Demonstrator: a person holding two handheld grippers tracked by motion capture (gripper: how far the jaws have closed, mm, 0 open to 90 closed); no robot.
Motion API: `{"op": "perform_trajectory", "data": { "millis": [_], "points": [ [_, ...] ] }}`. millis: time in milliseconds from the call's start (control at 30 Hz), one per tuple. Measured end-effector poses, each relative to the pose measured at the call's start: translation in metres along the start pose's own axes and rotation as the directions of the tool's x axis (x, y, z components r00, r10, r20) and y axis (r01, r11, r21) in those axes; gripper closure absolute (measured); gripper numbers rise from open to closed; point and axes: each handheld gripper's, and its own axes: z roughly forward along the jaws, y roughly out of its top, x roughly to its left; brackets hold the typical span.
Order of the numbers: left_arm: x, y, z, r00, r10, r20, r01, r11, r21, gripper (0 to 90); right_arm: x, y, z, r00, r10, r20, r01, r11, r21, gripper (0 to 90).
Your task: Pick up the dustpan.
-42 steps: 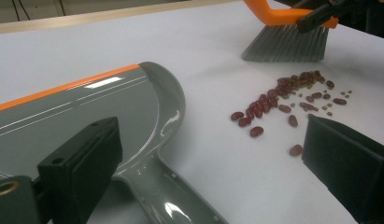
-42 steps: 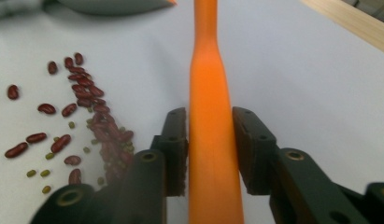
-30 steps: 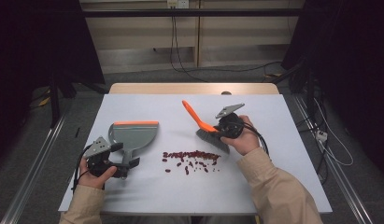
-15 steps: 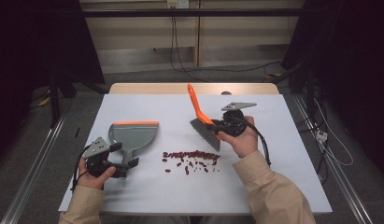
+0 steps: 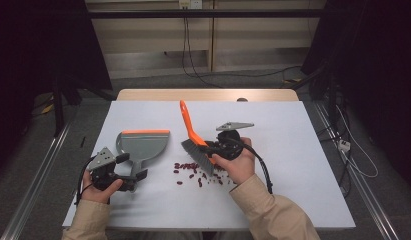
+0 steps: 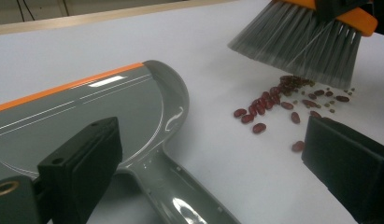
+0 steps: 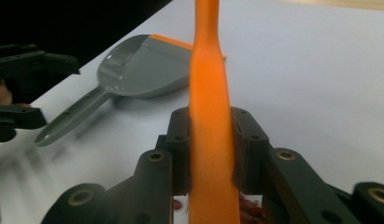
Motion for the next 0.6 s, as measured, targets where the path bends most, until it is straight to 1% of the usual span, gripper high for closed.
{"op": "perform_trajectory", "data": {
  "millis": [67, 100, 133, 233, 333, 467, 567, 600],
  "points": [
    [0.000, 0.000, 0.000, 1.0000, -0.002, 0.003, 0.002, 1.0000, -0.001, 5.0, 0.007, 0.000, 0.002, 1.0000, 0.006, -0.006, -0.006, 1.000, 0.003, 71.7],
    [-0.001, 0.000, 0.000, 1.0000, -0.002, 0.004, 0.002, 1.0000, -0.001, 5.0, 0.011, 0.000, 0.003, 1.0000, -0.007, -0.006, 0.007, 1.000, 0.003, 71.7],
    [-0.001, 0.000, 0.000, 1.0000, -0.002, 0.004, 0.002, 1.0000, -0.001, 5.0, 0.014, 0.000, 0.004, 0.9999, -0.006, -0.008, 0.006, 1.000, 0.005, 71.8],
    [0.000, 0.000, 0.001, 1.0000, -0.003, 0.005, 0.003, 1.0000, 0.004, 4.9, 0.020, -0.001, 0.007, 0.9993, 0.016, -0.034, -0.016, 1.000, 0.003, 71.7],
    [0.000, 0.000, 0.001, 0.9999, -0.005, 0.009, 0.005, 1.0000, 0.000, 5.0, 0.024, -0.002, 0.010, 0.9994, 0.023, -0.024, -0.023, 1.000, 0.001, 71.8],
    [0.001, 0.000, 0.001, 0.9999, -0.013, 0.011, 0.013, 0.9999, -0.006, 5.0, 0.029, -0.003, 0.016, 0.9978, 0.052, -0.040, -0.052, 0.999, 0.001, 71.7],
    [0.001, 0.000, 0.001, 0.9999, -0.013, 0.011, 0.013, 0.9999, -0.009, 5.0, 0.035, -0.005, 0.022, 0.9968, 0.067, -0.043, -0.067, 0.998, 0.007, 71.8],
    [0.001, 0.001, 0.001, 0.9999, -0.012, 0.012, 0.012, 0.9999, -0.009, 5.0, 0.037, -0.006, 0.025, 0.9958, 0.079, -0.046, -0.079, 0.997, 0.009, 71.8]
  ]
}}
